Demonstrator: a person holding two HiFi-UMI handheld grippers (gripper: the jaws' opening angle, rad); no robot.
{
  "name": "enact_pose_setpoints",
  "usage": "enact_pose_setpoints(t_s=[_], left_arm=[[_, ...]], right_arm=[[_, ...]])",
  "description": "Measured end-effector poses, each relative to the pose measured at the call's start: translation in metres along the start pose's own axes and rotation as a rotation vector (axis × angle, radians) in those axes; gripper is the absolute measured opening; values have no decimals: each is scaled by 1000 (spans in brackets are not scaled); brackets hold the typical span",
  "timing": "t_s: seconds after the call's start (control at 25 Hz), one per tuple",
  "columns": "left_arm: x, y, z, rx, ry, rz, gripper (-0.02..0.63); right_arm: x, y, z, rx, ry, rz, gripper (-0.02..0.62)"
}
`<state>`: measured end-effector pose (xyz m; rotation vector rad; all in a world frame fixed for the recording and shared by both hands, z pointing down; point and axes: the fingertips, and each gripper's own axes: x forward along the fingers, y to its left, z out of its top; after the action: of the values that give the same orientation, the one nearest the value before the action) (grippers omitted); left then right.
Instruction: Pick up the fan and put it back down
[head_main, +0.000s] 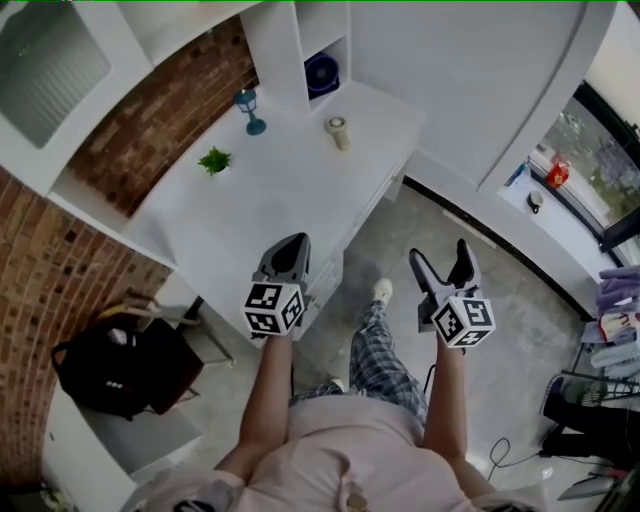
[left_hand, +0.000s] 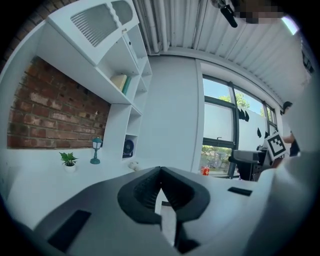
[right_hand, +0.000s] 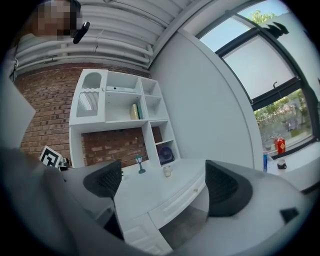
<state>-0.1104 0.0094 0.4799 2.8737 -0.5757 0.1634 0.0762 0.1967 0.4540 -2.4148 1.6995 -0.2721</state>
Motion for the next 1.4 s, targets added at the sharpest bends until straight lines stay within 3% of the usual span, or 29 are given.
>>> enact_pose_setpoints(t_s=[0.28, 0.72, 1.12, 1.4], left_arm=[[99, 42, 24, -11, -28, 113, 28], [200, 114, 59, -68, -27, 327, 28], [245, 140, 72, -77, -27, 417, 28], [259, 154, 74, -81, -13, 425, 28]], right_arm=[[138, -47, 30, 20, -4, 131, 512], [324, -57, 47, -13, 125, 368, 511], [404, -62, 38, -2, 195, 485, 511], [425, -59, 32, -1, 223, 498, 511]])
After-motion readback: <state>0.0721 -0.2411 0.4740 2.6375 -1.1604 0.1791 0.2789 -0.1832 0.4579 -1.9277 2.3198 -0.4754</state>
